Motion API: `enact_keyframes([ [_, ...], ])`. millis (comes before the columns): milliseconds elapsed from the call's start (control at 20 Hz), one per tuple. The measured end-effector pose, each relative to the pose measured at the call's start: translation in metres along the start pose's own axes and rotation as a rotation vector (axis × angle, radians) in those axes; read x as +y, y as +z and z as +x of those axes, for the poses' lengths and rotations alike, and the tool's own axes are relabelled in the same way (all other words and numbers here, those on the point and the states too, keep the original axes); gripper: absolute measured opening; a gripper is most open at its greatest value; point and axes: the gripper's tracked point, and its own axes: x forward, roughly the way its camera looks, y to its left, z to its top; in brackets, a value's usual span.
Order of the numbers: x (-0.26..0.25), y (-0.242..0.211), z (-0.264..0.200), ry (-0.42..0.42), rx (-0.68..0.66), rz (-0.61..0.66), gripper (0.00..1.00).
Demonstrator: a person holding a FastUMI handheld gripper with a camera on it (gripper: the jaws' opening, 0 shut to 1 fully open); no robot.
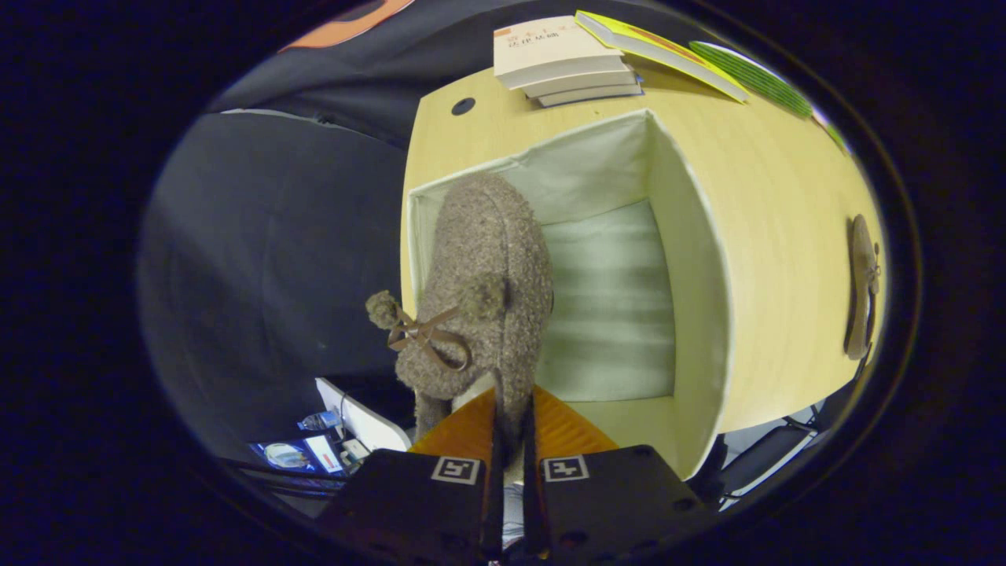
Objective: Open the storage box then place both shoes into the box .Put the left shoe in first, then the right shoe, with the right side of both shoes facing outward in a uniform manner.
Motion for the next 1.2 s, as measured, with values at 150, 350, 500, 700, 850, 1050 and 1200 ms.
enact_keyframes([
  [150, 0.002, 0.01, -0.004, 0.011, -0.05, -0.026, 0.32],
  [350, 0.009, 0.014, -0.026, 0.037, -0.12, -0.068, 0.75],
  [500, 0.001, 0.019, -0.061, -0.003, -0.216, -0.181, 0.86],
  [700, -0.003, 0.016, -0.116, -0.024, -0.336, -0.317, 0.9],
  [850, -0.022, 0.012, -0.153, -0.062, -0.404, -0.385, 0.9],
  [1050, -0.07, 0.01, -0.186, -0.136, -0.441, -0.378, 0.97],
  [1200, -0.116, 0.014, -0.208, -0.191, -0.475, -0.362, 0.97],
])
